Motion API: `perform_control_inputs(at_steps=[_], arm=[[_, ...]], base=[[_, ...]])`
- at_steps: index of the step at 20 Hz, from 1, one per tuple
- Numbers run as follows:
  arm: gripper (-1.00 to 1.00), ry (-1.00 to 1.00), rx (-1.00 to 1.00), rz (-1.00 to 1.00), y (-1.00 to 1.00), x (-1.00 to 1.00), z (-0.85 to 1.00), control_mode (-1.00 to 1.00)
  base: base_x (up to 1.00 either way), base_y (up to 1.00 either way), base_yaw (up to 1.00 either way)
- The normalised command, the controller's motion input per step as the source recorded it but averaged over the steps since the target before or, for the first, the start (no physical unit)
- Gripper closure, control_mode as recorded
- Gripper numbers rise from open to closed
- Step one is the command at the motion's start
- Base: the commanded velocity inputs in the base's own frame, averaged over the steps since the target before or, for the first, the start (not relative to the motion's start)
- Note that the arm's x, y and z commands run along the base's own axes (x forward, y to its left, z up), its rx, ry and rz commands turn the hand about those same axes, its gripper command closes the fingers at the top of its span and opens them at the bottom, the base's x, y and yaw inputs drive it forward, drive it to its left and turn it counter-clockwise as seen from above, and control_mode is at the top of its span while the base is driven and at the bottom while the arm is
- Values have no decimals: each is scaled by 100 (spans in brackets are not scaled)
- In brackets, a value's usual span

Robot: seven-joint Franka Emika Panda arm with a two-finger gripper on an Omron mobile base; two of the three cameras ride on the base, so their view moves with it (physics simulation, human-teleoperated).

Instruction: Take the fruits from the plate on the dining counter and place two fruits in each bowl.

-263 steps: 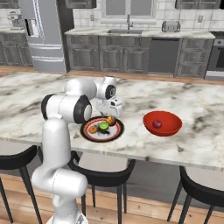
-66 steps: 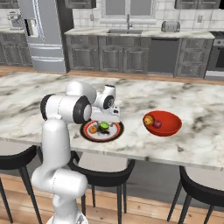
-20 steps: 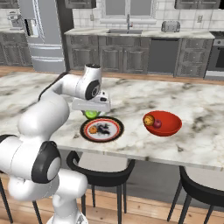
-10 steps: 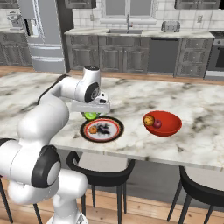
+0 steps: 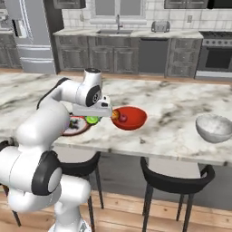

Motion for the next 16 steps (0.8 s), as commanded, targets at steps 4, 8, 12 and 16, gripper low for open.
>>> perform_control_inputs(at_steps=[4,8,12,16], arm=[[100,0,0,0,0,0,0,100],[100,0,0,0,0,0,0,100],[100,0,0,0,0,0,0,100],[100,0,0,0,0,0,0,100]], base=[[-7,-93,-3],[1,-100,0],[0,-100,0],[20,-100,3]])
